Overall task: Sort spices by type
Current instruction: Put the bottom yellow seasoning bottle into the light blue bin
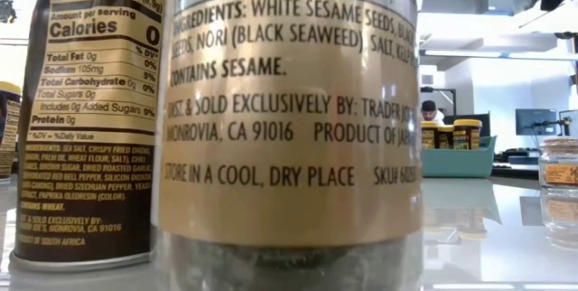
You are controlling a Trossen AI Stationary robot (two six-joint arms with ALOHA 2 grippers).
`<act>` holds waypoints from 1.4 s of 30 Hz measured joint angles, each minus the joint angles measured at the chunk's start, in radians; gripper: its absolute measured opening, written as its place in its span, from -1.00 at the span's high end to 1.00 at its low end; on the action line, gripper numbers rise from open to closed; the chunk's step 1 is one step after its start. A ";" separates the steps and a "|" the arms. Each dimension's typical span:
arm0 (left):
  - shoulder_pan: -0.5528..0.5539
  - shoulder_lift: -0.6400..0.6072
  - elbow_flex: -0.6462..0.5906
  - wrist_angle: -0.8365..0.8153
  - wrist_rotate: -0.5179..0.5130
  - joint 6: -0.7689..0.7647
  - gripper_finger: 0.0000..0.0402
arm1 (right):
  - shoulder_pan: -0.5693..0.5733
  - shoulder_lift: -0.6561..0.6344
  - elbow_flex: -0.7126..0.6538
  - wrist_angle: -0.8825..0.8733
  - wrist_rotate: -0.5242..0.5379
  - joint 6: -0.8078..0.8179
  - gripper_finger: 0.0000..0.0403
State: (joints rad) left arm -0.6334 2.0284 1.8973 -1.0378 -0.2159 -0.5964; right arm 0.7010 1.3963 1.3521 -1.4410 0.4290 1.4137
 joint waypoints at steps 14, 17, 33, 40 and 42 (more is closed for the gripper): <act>-0.002 0.025 -0.023 0.042 0.029 0.011 -0.80 | -0.001 -0.002 0.000 -0.005 0.000 0.001 -0.63; -0.001 0.049 -0.023 0.059 0.049 0.013 -0.80 | -0.001 -0.002 0.000 -0.004 0.000 0.001 -0.63; -0.007 0.053 -0.023 0.032 0.031 -0.051 -0.43 | -0.001 -0.002 0.000 -0.006 0.000 -0.007 -0.63; -0.007 0.053 -0.023 0.030 0.030 -0.064 -0.20 | -0.001 -0.002 0.000 -0.006 0.000 -0.008 -0.63; -0.007 0.053 -0.023 0.023 0.031 -0.073 -0.16 | -0.001 -0.002 0.000 -0.006 0.000 -0.010 -0.63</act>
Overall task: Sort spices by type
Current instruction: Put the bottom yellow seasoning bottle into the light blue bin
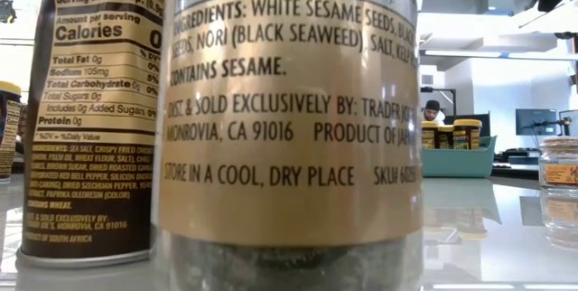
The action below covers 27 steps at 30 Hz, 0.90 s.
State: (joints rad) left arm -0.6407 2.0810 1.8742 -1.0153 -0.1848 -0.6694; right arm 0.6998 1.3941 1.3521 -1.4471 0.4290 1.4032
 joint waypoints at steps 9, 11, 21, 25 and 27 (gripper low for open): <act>0.012 -0.006 0.051 -0.184 0.006 -0.053 -0.13 | 0.000 0.000 0.000 0.001 0.000 -0.001 -0.63; 0.029 -0.009 0.083 -0.283 0.005 -0.055 -0.13 | 0.000 0.000 0.000 0.008 0.000 -0.015 -0.63; 0.268 -0.048 0.214 -0.506 0.003 0.205 -0.12 | -0.017 0.000 0.000 0.015 0.017 0.019 -0.63; 0.430 -0.082 0.215 -0.482 -0.018 0.423 -0.12 | -0.036 0.000 0.000 0.007 0.043 0.070 -0.63; 0.516 -0.087 0.215 -0.467 -0.023 0.522 -0.12 | -0.044 0.000 0.000 0.009 0.054 0.100 -0.63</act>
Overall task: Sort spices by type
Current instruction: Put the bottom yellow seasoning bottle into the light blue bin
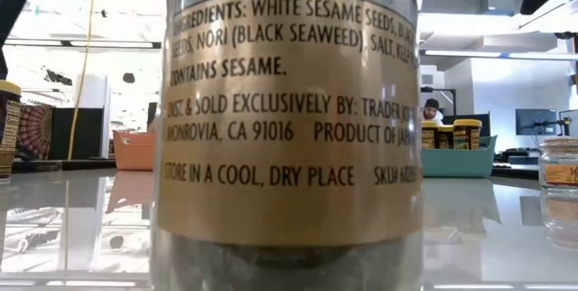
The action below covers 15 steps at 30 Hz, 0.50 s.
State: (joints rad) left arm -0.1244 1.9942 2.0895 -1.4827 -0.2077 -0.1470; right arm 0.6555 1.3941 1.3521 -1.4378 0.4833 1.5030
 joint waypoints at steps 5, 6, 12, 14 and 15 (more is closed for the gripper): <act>0.195 0.004 -0.001 0.130 0.037 0.207 -0.12 | -0.035 0.000 0.000 0.004 0.016 0.058 -0.63; 0.226 0.014 -0.001 0.167 0.054 0.243 -0.12 | -0.045 0.000 0.000 0.004 0.016 0.069 -0.63; 0.353 0.053 -0.002 0.362 0.143 0.386 -0.12 | -0.111 0.001 0.000 0.024 0.016 0.113 -0.63; 0.369 0.084 -0.002 0.389 0.173 0.435 -0.12 | -0.136 0.002 0.000 0.046 0.016 0.113 -0.63; 0.374 0.093 -0.002 0.401 0.177 0.454 -0.13 | -0.148 0.002 0.001 0.056 0.016 0.113 -0.63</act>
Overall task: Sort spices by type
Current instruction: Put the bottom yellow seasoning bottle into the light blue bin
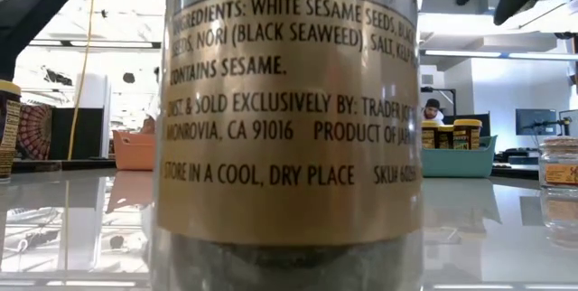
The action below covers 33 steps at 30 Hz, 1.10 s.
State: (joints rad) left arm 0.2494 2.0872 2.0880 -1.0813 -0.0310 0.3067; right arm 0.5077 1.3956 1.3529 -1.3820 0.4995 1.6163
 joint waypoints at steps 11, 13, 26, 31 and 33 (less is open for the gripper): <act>0.011 0.135 0.003 0.029 0.004 -0.004 -0.14 | -0.094 0.000 0.000 0.065 0.000 0.000 -0.63; 0.010 0.137 0.003 0.023 0.003 -0.028 -0.14 | -0.104 0.000 0.000 0.073 0.000 0.000 -0.63; 0.007 0.113 -0.001 0.045 0.000 -0.103 -0.17 | -0.131 0.000 0.000 0.080 0.000 -0.007 -0.63; 0.007 0.112 -0.001 0.060 0.006 -0.114 -0.37 | -0.131 0.000 0.000 0.081 0.000 -0.017 -0.63; 0.007 0.112 -0.001 0.057 0.008 -0.107 -0.45 | -0.131 0.000 0.000 0.082 0.000 -0.017 -0.63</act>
State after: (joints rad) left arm 0.2565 2.1994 2.0869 -1.0244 -0.0231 0.1997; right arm 0.3767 1.3957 1.3526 -1.3003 0.4995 1.5995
